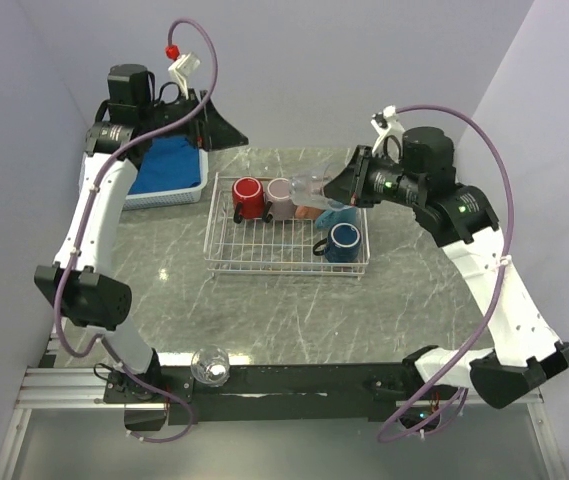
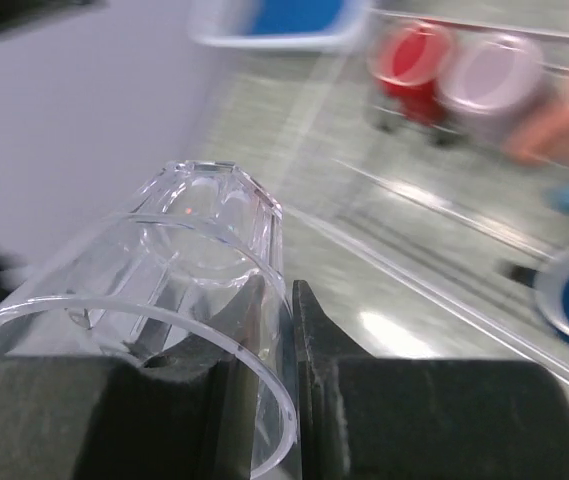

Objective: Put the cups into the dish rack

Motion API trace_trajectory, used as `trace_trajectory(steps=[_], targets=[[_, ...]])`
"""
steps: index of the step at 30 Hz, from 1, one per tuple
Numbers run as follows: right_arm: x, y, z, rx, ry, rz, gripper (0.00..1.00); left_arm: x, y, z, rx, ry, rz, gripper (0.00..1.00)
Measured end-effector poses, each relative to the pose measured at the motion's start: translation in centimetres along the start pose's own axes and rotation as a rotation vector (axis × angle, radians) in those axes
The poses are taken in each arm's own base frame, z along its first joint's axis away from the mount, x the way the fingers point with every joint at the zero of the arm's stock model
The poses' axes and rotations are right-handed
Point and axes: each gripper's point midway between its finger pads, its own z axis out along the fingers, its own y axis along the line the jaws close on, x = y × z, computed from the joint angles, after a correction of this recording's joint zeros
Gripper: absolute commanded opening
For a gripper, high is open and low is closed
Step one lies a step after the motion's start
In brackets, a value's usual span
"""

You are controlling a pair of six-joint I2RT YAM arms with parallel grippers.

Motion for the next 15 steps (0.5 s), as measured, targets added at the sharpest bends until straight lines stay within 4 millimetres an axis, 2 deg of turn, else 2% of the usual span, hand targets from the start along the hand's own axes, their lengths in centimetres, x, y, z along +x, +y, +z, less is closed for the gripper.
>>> trace_trajectory(steps=[4, 6, 11, 15], targets=[[-1.9, 3.1, 0.4, -0.239, -0.041, 0.104, 0.0, -1.4, -2.9, 0.5, 0.203, 0.003, -0.113, 0.97], [-2.5, 4.0, 1.8, -0.335, -0.025, 0.161, 0.0, -1.6, -4.1, 0.4, 0.293, 0.016, -0.183, 0.96], [-3.0, 3.3, 7.1, -0.436, 0.058, 0.304, 0.0, -1.4, -5.4, 0.1, 0.443, 0.064, -0.295, 0.96], [-3.4, 3.1, 9.7, -0.5, 0.094, 0.373, 0.0, -1.5, -6.4, -0.5, 0.488, 0.093, -0.287, 0.96]])
